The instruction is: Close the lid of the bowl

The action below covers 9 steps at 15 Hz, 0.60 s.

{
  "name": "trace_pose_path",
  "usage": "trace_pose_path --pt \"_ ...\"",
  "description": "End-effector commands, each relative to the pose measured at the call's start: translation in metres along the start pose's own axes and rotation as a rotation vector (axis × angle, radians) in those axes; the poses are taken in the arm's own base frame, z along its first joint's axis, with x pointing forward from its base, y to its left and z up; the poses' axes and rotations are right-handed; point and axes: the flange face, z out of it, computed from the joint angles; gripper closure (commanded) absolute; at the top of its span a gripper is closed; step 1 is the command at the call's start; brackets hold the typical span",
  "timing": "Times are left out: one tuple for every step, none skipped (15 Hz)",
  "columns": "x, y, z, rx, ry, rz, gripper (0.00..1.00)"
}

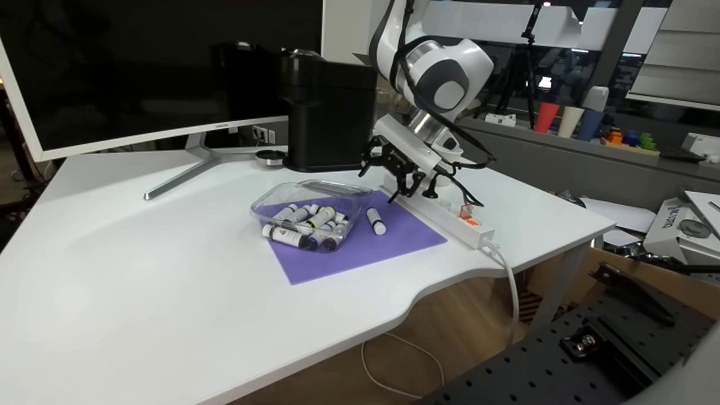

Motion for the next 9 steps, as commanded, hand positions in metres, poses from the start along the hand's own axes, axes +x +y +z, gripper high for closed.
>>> trace_pose_path --pt "0.011 -0.014 0.013 0.048 -0.018 -0.034 0.00" --pt "0.011 -0.017 0.016 0.055 -0.023 -0.043 0.00" --pt "0.011 -0.019 0.019 0.062 -0.033 -0.050 0.00" --pt "0.011 -0.021 0.022 0.068 -0.041 -0.057 0.00" --pt "0.011 -0.023 0.024 0.074 -0.049 -0.062 0.00" --pt "0.011 -0.024 0.027 0.082 -0.059 -0.071 0.00" --pt "0.011 -0.025 0.029 0.096 -0.073 -0.087 0.00" --pt "0.010 -0.027 0.030 0.112 -0.088 -0.107 0.00" --pt "0.010 -0.028 0.031 0.128 -0.099 -0.129 0.00"
